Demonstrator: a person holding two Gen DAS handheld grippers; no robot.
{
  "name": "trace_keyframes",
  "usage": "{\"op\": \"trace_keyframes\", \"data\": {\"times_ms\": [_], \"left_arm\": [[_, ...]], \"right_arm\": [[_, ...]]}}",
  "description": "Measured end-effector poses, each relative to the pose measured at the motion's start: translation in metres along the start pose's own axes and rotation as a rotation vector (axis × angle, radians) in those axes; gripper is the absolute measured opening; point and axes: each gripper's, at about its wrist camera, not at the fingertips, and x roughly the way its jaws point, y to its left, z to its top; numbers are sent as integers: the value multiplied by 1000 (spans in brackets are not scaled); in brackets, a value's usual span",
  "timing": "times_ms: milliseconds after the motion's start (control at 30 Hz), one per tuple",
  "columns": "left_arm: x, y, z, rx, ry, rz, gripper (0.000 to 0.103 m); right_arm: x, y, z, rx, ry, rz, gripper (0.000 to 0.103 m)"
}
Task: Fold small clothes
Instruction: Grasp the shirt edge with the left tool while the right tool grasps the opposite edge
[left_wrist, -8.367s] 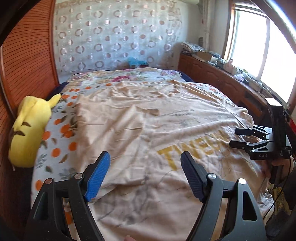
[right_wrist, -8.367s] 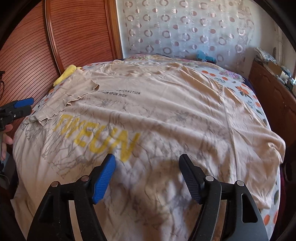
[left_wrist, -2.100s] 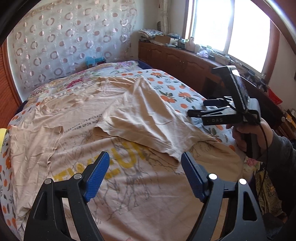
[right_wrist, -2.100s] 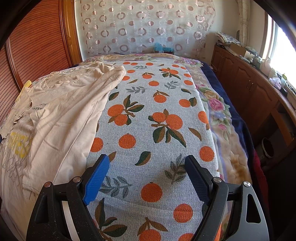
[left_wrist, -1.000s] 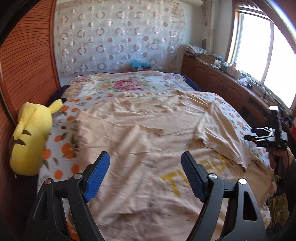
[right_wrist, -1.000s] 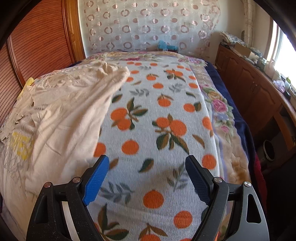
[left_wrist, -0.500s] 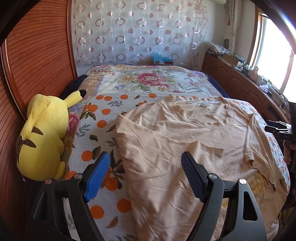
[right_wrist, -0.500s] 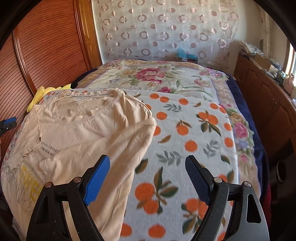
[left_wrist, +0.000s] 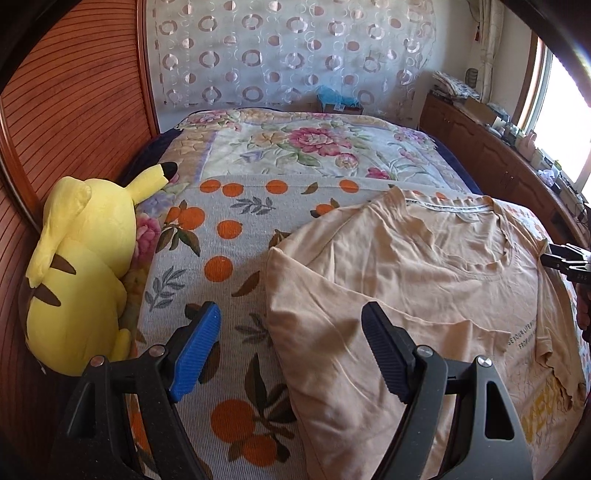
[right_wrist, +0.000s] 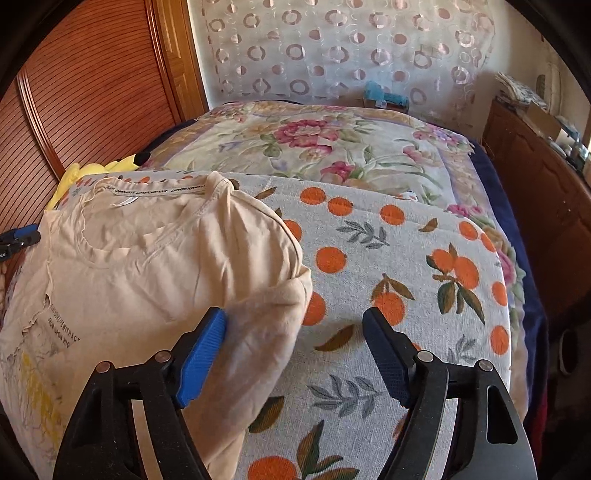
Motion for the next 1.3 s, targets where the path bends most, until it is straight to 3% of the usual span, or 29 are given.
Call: {"op": "trace_keyframes", "data": {"times_ms": [333, 467, 533, 600, 633, 667, 733, 800, 867, 1067, 1300], "left_arm": [[11, 2, 3, 10, 6, 2, 80], [10, 0, 3, 28, 0, -5, 65], [9, 0, 4, 32, -7, -30, 54], [9, -2, 4, 39, -9, -38, 53], [9, -3, 5, 43, -7, -34, 47], [9, -5, 5, 47, -5, -33, 36], [9, -6, 7, 48, 6, -46, 30], [9, -10, 8, 60, 15, -44, 17], [8, -16, 8, 82, 27, -45, 10], [-29, -35, 3, 104, -28, -90, 7], [-86, -49, -12, 132, -107, -119, 6]], "right_arm": [[6, 24, 3, -74, -7, 29, 74], [8, 27, 3, -103, -6, 10, 74], [8, 24, 4, -97, -10, 9, 70], [8, 22, 4, -90, -14, 6, 62], [8, 22, 4, -85, -16, 1, 58], [7, 21, 5, -83, -17, -2, 50], [7, 20, 7, -80, -8, -10, 35], [7, 19, 11, -65, 10, -1, 14], [8, 21, 13, -63, 15, -9, 11], [-3, 35, 10, -74, -10, -14, 6], [-54, 51, -8, -86, -105, 5, 6]]}}
